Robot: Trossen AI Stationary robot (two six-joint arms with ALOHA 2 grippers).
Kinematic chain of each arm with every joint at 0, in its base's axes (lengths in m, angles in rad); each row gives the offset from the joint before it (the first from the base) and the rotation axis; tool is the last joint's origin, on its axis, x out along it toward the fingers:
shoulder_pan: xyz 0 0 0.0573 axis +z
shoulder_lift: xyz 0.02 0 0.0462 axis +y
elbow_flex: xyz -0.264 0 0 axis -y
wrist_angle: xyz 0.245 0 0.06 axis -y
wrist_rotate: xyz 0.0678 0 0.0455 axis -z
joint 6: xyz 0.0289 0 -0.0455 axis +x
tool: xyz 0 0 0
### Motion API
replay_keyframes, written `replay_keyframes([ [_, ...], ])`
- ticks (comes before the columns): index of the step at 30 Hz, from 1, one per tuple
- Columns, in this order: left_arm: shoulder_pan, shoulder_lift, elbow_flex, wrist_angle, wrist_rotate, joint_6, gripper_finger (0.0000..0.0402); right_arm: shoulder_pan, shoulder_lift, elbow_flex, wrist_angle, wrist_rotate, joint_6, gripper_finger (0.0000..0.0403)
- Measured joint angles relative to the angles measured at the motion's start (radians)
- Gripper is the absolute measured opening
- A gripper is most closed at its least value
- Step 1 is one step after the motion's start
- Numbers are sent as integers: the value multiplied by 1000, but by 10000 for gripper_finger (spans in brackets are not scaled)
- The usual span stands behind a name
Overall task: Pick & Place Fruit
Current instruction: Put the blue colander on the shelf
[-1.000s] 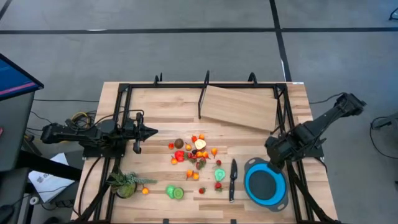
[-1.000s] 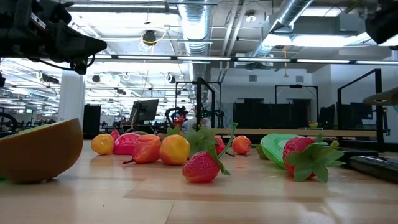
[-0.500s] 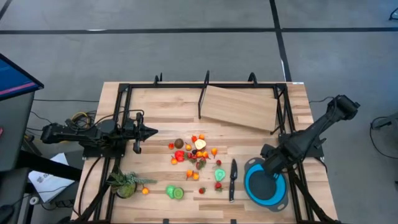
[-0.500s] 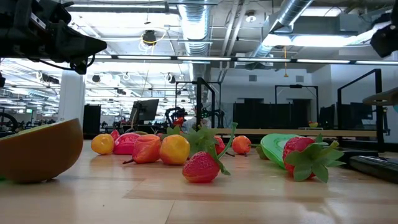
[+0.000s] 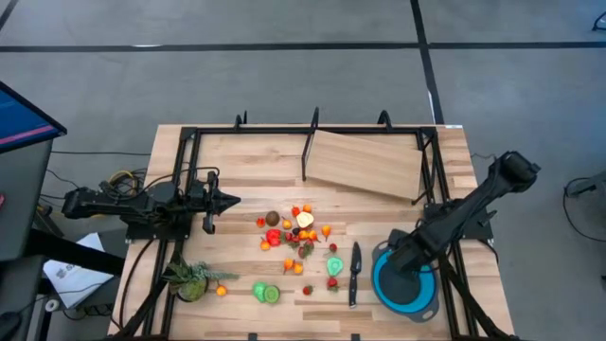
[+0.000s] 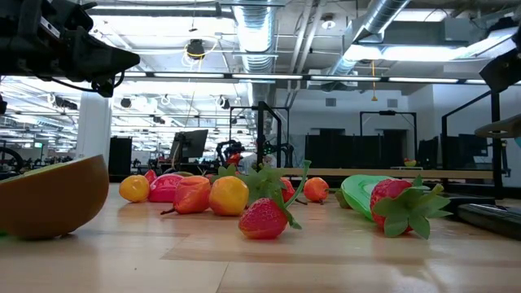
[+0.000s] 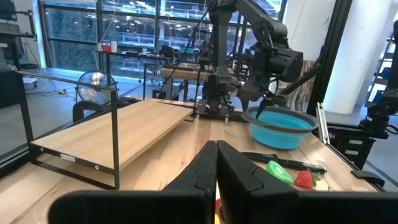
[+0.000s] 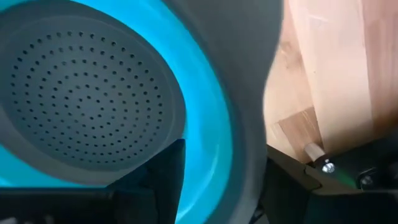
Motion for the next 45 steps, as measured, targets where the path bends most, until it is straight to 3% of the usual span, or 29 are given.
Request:
replay_keyframes([
  [13, 0, 0, 0, 0, 0, 0, 1, 22, 11, 2, 11, 64, -4, 16],
  [33, 0, 0, 0, 0, 0, 0, 1, 40, -62, 32, 5, 70, 13, 15],
  [45, 0, 0, 0, 0, 0, 0, 1, 3, -105, 157, -172, 123, -23, 10],
])
